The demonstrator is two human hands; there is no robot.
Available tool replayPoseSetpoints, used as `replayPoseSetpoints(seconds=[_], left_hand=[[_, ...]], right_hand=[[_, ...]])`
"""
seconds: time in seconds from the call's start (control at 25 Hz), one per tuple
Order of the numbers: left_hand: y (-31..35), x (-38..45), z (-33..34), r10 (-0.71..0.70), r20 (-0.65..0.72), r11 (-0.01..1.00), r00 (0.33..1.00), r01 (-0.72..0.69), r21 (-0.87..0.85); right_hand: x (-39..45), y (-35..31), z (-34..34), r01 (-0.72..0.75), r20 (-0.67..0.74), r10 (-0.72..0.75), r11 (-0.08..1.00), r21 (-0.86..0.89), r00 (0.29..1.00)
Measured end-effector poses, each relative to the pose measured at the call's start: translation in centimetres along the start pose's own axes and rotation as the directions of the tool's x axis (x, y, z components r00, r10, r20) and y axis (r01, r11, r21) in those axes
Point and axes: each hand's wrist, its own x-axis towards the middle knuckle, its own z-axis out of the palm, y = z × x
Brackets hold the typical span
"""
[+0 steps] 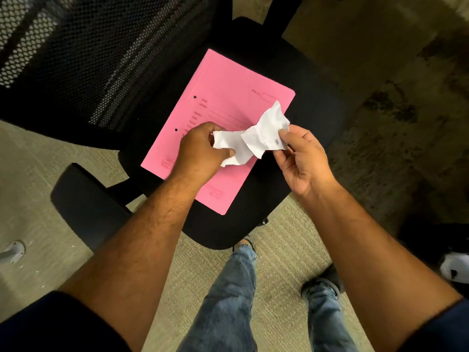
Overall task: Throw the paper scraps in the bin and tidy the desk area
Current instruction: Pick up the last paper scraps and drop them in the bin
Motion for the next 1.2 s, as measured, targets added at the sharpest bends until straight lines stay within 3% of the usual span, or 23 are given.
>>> replayPoseSetpoints(seconds=[0.36, 0.68, 0.92, 1.2], left_hand=[[7.8, -1.8, 7.7, 0.14, 0.061, 0.99, 0.988, -0.139, -0.019], [14.3, -6.2, 19.8, 0.241, 0.201, 0.97, 0.95, -0.242, -0.018], [19.0, -12.3, 31.1, 0.271, 0.315, 0.96, 0.91, -0.279, -0.02], [22.2, -18.6, 44.2, 0.18, 0.503, 0.983, 0.845, -0.175, -0.057]], right_hand=[[-3.0, -6.6, -8.8, 0.173, -0.038, -0.171, 0.984, 0.042, 0.985], [-6.6, -13.3, -24.4, 0.367, -0.263, -0.353, 0.93, 0.002, 0.898], [-9.6, -16.5, -38.2, 0.432, -0.446, -0.466, 0.883, -0.182, 0.764], [-11.8, -18.2, -53.8, 0.315, -0.727, -0.385, 0.918, -0.24, 0.569]])
